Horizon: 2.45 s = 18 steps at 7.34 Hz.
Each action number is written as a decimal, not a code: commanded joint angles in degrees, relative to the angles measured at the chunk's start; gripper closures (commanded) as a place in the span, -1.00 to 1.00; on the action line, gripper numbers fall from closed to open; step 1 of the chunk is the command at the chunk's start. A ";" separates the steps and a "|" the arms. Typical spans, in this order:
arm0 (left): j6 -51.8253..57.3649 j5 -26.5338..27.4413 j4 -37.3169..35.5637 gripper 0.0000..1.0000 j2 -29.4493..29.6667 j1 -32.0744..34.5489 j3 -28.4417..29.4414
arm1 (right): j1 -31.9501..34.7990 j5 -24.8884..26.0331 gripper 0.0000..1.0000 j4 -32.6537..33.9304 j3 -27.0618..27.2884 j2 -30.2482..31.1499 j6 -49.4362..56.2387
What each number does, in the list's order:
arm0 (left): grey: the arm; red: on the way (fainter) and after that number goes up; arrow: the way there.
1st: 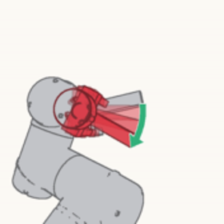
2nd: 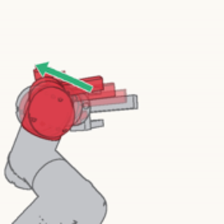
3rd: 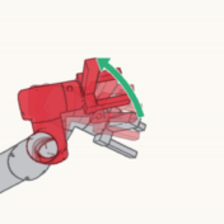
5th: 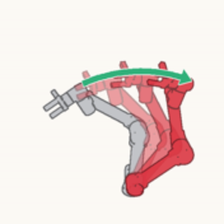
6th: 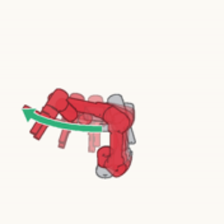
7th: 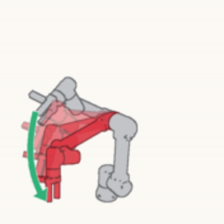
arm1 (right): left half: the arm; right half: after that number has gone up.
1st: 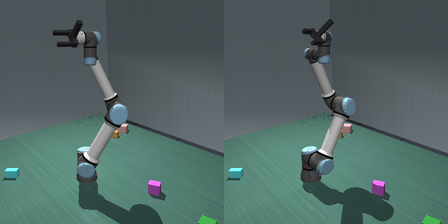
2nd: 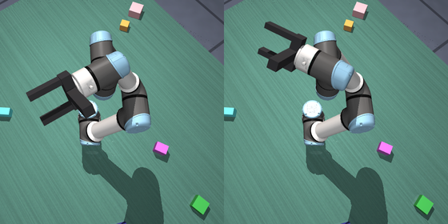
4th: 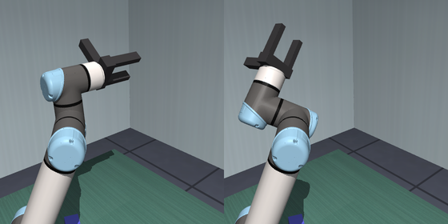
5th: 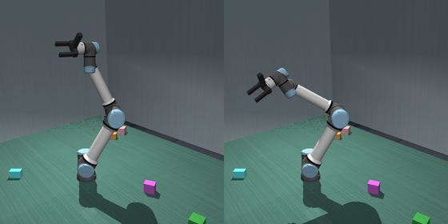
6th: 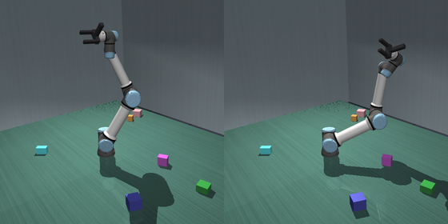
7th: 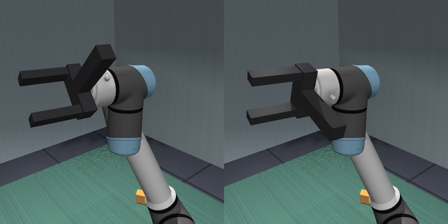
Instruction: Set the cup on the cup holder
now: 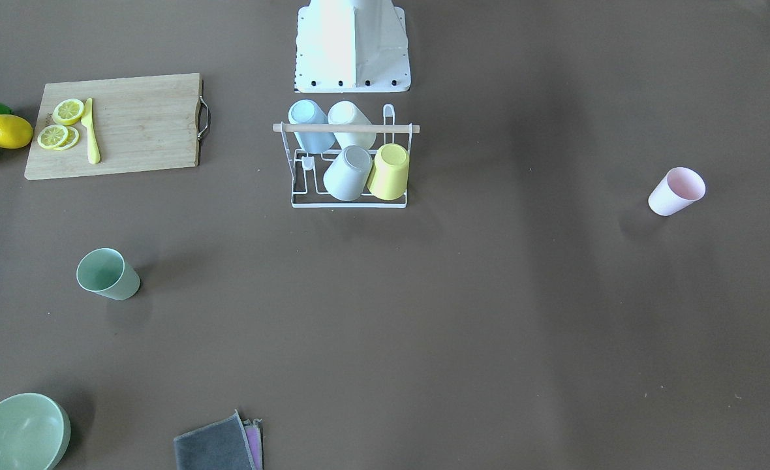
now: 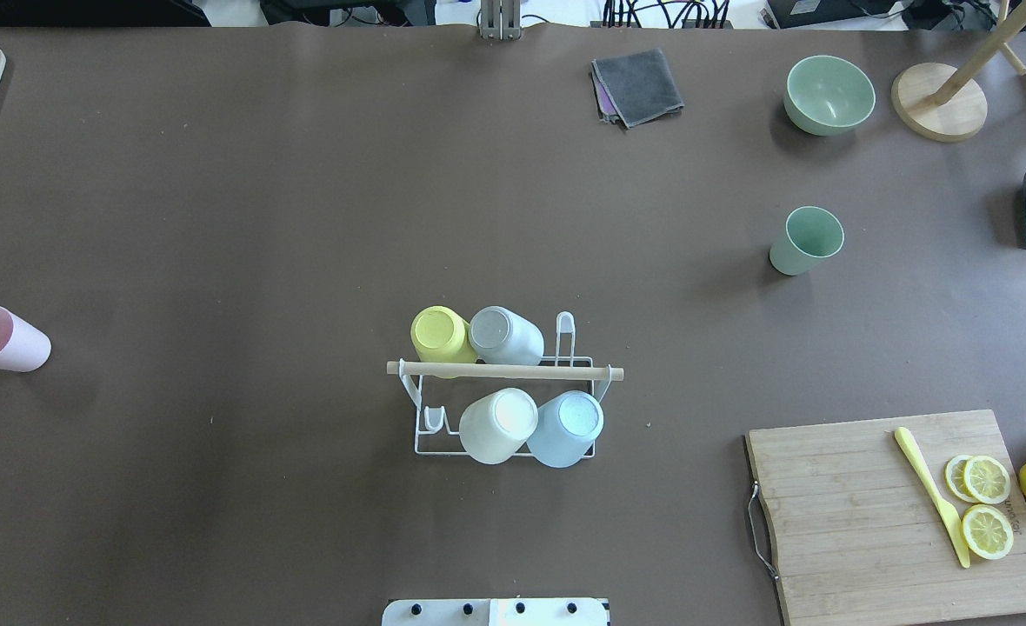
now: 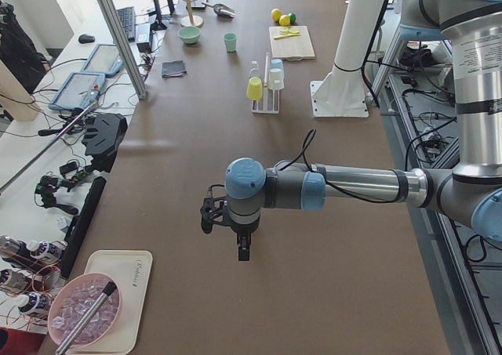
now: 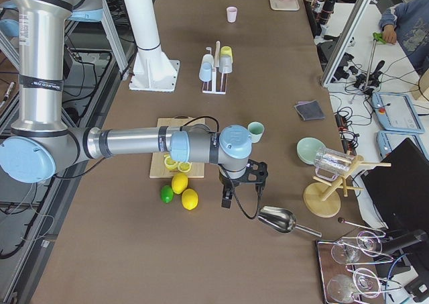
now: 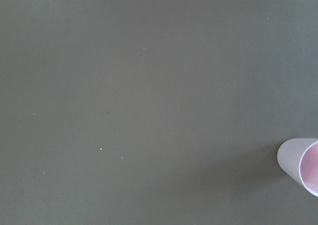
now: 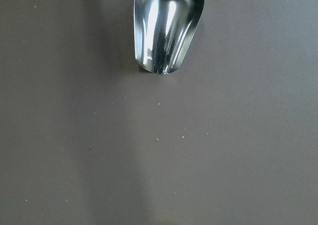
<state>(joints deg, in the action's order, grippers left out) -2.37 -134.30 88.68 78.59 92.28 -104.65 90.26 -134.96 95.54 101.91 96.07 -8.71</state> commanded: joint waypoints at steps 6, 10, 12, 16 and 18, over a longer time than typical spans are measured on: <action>0.00 0.00 -0.09 -0.96 0.16 -0.09 -0.11 | -2.52 1.96 -1.00 -0.18 -0.83 0.44 1.06; 0.00 0.00 -0.09 -0.96 0.34 -0.18 -0.29 | -2.81 1.72 -1.00 -0.44 2.06 0.87 1.41; 0.00 0.00 -0.09 -0.96 0.25 -0.18 -0.46 | -2.73 1.63 -1.00 -0.35 2.42 1.75 1.59; 0.00 0.00 -0.09 -0.96 0.34 -0.18 -0.55 | -3.42 1.63 -1.00 -0.18 2.59 1.06 1.67; 0.00 0.09 -0.09 -0.96 0.34 -0.26 -0.47 | -6.23 1.89 -1.00 0.00 2.59 -2.27 1.59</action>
<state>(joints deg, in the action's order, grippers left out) -2.37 -134.24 88.59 79.01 92.06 -105.18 85.76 -133.28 95.44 104.47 95.86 -7.05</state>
